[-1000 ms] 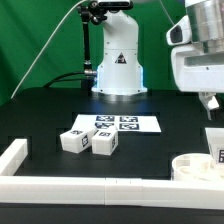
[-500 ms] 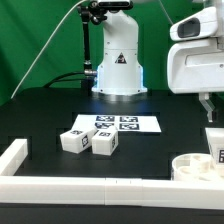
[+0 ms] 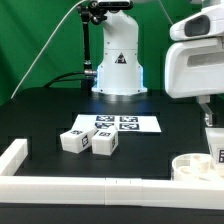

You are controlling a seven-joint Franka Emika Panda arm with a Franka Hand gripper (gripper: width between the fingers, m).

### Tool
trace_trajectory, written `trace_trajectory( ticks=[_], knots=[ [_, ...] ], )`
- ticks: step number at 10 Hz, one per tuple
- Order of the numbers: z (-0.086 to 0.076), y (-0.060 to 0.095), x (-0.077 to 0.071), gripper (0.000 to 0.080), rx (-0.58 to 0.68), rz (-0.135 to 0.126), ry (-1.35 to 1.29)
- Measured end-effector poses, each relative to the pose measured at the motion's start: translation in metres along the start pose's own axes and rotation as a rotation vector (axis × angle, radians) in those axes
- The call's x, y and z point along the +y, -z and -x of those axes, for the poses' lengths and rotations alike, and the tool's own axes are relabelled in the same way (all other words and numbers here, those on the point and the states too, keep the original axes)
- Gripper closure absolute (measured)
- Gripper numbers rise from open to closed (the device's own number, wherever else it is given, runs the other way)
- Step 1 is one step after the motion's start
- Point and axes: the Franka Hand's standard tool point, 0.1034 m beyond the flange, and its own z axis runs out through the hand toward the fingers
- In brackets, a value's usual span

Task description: Assemble stool

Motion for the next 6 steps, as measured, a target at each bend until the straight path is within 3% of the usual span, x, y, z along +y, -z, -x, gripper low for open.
trace_trajectory(
  ticks=[3, 6],
  knots=[
    [0.0008, 0.0008, -0.0018, 0.015, -0.046, 0.011, 0.337],
    [-0.0021, -0.0011, 0.0, 0.015, -0.062, 0.005, 0.526]
  ],
)
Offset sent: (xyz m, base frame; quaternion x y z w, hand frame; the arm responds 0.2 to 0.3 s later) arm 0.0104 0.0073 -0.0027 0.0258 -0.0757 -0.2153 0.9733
